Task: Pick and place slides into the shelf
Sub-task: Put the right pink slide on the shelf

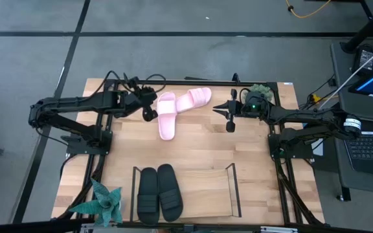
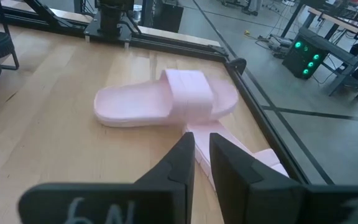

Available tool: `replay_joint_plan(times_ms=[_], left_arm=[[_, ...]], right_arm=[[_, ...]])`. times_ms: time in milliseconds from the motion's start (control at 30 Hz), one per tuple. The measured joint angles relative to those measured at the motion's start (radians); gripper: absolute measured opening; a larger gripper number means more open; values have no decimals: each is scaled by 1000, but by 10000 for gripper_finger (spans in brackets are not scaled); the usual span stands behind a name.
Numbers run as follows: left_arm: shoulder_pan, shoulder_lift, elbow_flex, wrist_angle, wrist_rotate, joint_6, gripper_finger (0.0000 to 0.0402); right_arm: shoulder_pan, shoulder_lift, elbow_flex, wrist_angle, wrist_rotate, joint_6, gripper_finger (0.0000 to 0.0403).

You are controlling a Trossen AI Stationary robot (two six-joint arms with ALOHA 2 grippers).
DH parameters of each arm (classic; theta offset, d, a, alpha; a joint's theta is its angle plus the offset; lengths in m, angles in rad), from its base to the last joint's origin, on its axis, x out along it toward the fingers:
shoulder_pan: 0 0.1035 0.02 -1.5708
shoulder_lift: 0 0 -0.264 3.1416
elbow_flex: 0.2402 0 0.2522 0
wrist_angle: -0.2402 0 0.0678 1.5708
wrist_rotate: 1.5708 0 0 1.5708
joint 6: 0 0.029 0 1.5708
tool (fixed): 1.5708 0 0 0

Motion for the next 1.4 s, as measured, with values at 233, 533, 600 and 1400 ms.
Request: replay_joint_plan(times_ms=[233, 533, 600, 1400], left_arm=[[-55, 32, 1, -58, 6, -83, 0], [-75, 159, 1, -55, 38, 17, 0], [-75, 186, 1, -55, 37, 48, 0], [-74, 240, 1, -58, 26, 80, 71]], right_arm=[[0, 0, 0, 0, 0, 0, 53], [0, 0, 0, 0, 0, 1, 53], [0, 0, 0, 0, 0, 1, 53], [0, 0, 0, -13, -1, 2, 53]])
